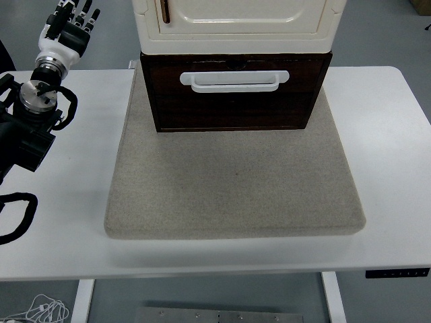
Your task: Open the drawer under the combination cabinet
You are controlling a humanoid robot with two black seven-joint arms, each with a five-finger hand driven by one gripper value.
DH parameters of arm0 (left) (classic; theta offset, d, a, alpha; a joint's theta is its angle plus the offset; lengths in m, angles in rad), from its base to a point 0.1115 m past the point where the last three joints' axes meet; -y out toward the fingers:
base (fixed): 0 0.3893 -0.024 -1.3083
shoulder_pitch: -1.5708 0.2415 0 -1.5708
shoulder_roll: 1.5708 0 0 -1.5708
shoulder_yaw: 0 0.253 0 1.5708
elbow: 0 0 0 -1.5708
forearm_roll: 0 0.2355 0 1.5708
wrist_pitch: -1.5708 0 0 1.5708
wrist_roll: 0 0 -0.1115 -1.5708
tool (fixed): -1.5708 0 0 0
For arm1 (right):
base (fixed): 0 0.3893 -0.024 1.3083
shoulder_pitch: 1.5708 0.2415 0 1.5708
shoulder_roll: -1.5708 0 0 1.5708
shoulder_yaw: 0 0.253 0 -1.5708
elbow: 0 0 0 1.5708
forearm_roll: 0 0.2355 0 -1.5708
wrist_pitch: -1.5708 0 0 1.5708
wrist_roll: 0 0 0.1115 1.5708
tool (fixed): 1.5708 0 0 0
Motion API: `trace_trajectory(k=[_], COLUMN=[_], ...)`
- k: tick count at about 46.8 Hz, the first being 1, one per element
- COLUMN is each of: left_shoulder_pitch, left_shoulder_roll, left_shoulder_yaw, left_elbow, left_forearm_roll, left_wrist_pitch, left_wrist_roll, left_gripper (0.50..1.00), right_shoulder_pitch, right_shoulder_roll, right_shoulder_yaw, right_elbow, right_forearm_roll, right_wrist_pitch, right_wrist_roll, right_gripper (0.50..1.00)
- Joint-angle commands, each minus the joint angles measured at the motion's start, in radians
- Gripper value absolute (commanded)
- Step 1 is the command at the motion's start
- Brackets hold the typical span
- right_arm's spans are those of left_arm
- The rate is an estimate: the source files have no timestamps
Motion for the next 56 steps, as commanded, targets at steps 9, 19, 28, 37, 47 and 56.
trace_trajectory(k=[9,19,28,37,47,56], left_shoulder_pitch=[-0.002,0.001,0.003,-0.063,-0.193,-0.386], left_shoulder_roll=[-0.003,-0.002,-0.002,0.029,0.139,0.199], left_shoulder_yaw=[-0.002,-0.005,0.008,0.021,0.035,0.159], left_elbow=[-0.004,-0.001,-0.003,-0.001,-0.01,-0.015], left_forearm_roll=[0.002,-0.003,0.005,0.02,0.032,0.034], left_wrist_pitch=[0.0,0.0,-0.018,0.0,-0.003,0.001], left_wrist_roll=[0.0,0.002,0.008,0.006,0.002,0.009], left_gripper=[1.0,1.0,1.0,1.0,1.0,1.0], right_shoulder_pitch=[0.0,0.0,0.0,0.0,0.0,0.0], right_shoulder_roll=[0.0,0.0,0.0,0.0,0.0,0.0], right_shoulder_yaw=[0.0,0.0,0.0,0.0,-0.001,0.0], right_elbow=[0.0,0.0,0.0,0.0,0.0,0.0], right_forearm_roll=[0.0,0.0,0.0,0.0,0.0,0.0], right_wrist_pitch=[0.0,0.0,0.0,0.0,0.0,0.0], right_wrist_roll=[0.0,0.0,0.0,0.0,0.0,0.0], right_gripper=[0.926,0.926,0.926,0.926,0.926,0.926])
